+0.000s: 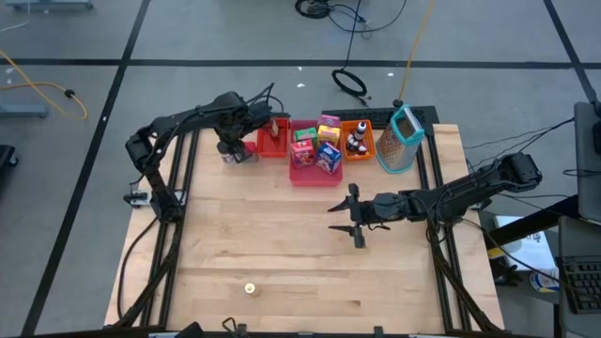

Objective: Pick & Place Kitchen Items
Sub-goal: Put the black seasoning bottle into the red bin

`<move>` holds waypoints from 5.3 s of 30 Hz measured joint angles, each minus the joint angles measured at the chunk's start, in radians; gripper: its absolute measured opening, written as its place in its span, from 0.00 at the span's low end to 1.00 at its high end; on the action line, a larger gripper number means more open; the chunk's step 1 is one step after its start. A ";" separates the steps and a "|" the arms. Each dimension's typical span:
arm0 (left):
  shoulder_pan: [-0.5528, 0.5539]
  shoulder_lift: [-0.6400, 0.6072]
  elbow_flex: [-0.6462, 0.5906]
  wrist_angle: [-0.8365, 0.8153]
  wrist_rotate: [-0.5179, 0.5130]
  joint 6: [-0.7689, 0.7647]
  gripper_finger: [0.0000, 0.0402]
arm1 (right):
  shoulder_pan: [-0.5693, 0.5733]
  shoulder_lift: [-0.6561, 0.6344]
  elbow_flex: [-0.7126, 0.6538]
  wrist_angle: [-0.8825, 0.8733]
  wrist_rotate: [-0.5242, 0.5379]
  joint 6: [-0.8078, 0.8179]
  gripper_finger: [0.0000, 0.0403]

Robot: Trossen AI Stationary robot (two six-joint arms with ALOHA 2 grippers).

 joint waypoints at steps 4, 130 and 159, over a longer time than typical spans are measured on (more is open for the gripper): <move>0.016 0.000 0.000 0.000 0.001 -0.031 0.58 | 0.000 0.000 0.000 -0.004 0.000 0.010 0.53; -0.033 0.004 0.183 0.306 0.236 0.024 0.51 | -0.001 0.000 0.000 -0.022 0.001 0.025 0.53; -0.037 0.003 -0.027 0.524 0.239 0.015 0.51 | -0.001 0.000 0.000 -0.022 0.001 0.025 0.53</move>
